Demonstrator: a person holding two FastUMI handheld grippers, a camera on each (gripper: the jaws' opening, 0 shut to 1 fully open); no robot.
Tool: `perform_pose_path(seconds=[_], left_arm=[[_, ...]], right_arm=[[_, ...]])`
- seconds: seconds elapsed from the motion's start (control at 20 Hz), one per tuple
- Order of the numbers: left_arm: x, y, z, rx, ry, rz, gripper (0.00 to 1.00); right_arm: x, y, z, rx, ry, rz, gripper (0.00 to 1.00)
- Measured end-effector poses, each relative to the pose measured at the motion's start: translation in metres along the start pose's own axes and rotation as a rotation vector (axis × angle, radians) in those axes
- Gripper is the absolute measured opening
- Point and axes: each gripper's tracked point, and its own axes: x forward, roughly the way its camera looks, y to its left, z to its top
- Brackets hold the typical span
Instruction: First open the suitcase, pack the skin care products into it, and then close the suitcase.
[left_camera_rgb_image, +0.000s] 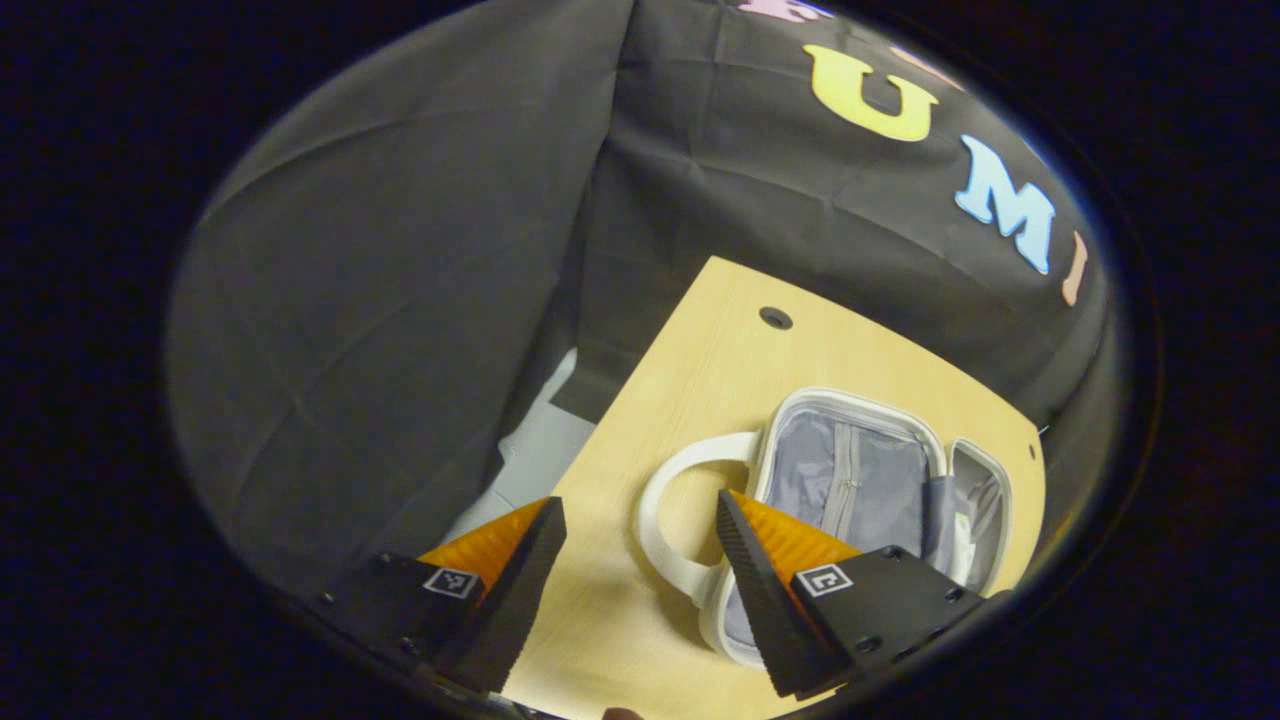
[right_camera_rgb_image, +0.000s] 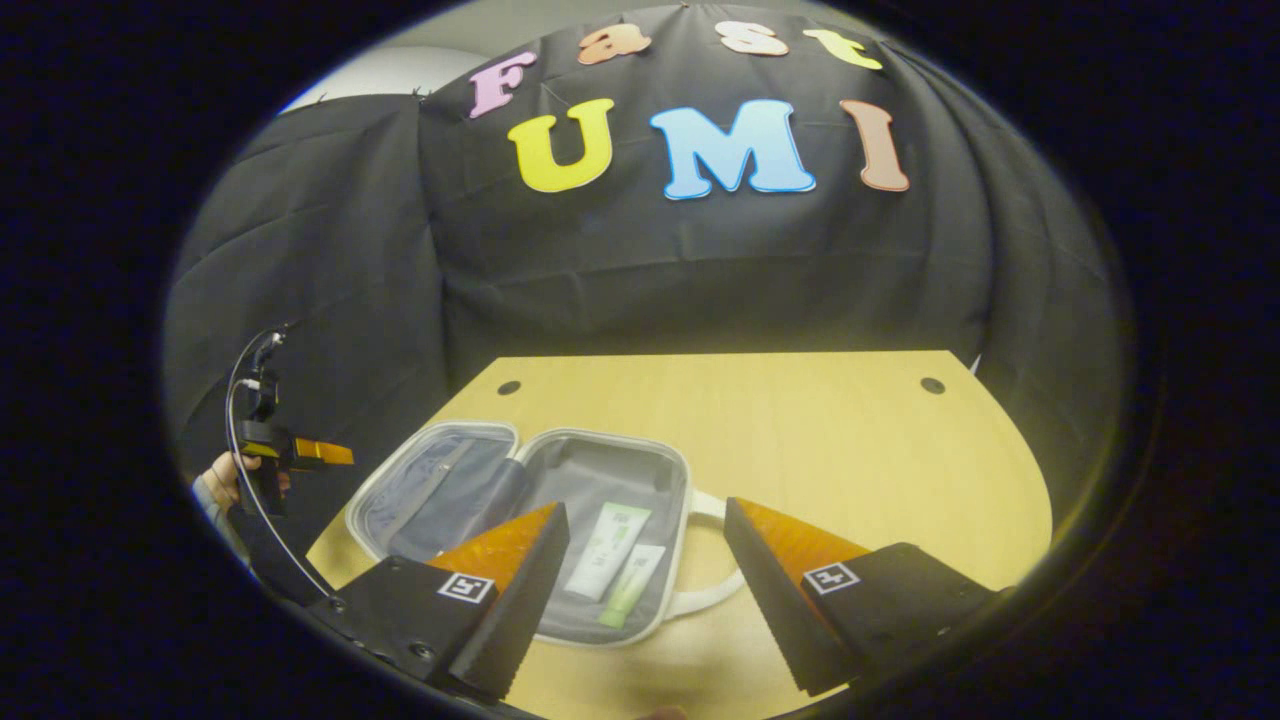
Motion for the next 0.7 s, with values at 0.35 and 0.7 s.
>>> perform_pose_path(seconds=[0.35, 0.7], left_arm=[[0.049, 0.009, -0.026, -0.162, 0.11, -0.084, 0.94], [0.065, -0.001, -0.034, -0.335, 0.125, -0.143, 0.24]], right_arm=[[-0.013, -0.023, -0.006, 0.011, 0.025, -0.074, 0.96], [-0.024, -0.033, -0.006, 0.017, 0.019, -0.091, 0.96]])
